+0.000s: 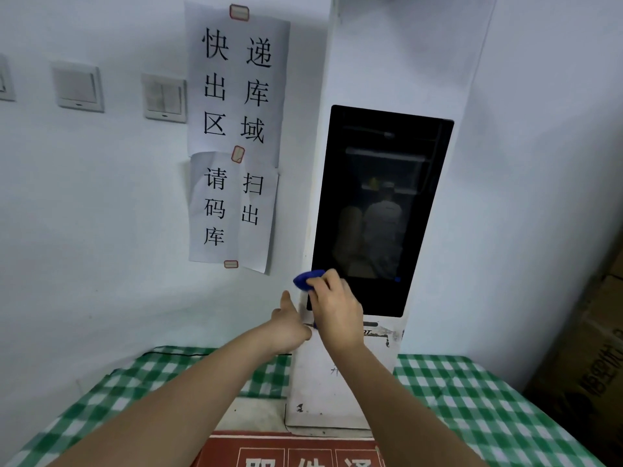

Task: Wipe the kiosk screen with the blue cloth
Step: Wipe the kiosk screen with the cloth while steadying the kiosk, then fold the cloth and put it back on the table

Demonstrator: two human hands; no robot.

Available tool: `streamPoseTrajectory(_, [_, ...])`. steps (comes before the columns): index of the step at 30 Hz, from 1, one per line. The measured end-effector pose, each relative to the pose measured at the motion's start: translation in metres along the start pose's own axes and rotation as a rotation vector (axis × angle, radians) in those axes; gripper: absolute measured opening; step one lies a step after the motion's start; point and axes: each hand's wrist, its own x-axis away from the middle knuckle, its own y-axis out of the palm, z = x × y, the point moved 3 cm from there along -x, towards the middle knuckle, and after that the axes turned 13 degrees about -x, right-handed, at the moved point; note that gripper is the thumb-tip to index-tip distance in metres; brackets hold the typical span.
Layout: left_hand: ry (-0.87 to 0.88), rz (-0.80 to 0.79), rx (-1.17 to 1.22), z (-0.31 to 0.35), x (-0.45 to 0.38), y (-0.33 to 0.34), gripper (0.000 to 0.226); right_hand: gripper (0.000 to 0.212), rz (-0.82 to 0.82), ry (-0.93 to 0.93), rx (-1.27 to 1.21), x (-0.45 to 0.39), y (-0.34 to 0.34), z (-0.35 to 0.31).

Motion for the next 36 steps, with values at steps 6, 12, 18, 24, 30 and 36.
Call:
streamPoseTrajectory(6, [-0.001,-0.049,-0.049,-0.012,0.007,-0.002,0.086,0.050,-0.304,0.058,0.052,0.032,0.022,0.003])
streamPoseTrajectory(12, [-0.004,-0.116,-0.079,-0.021,0.024,-0.006,0.086,0.027,-0.392,0.333,-0.187,0.036,0.010,0.000])
streamPoseTrajectory(18, [0.010,0.003,0.246,-0.020,0.048,-0.005,0.070,0.030,-0.285,0.552,-0.522,0.033,-0.028,-0.023])
streamPoseTrajectory(24, [0.013,-0.033,0.629,-0.010,0.075,-0.005,0.031,0.034,-0.210,0.568,-0.589,0.043,-0.071,-0.042])
streamPoseTrajectory(30, [0.038,-0.058,0.820,0.007,0.109,0.008,0.033,0.028,-0.209,0.550,-0.656,0.062,-0.108,-0.048])
streamPoseTrajectory(36, [0.019,-0.037,0.903,0.028,0.142,0.026,0.031,0.025,-0.213,0.527,-0.665,0.082,-0.142,-0.039])
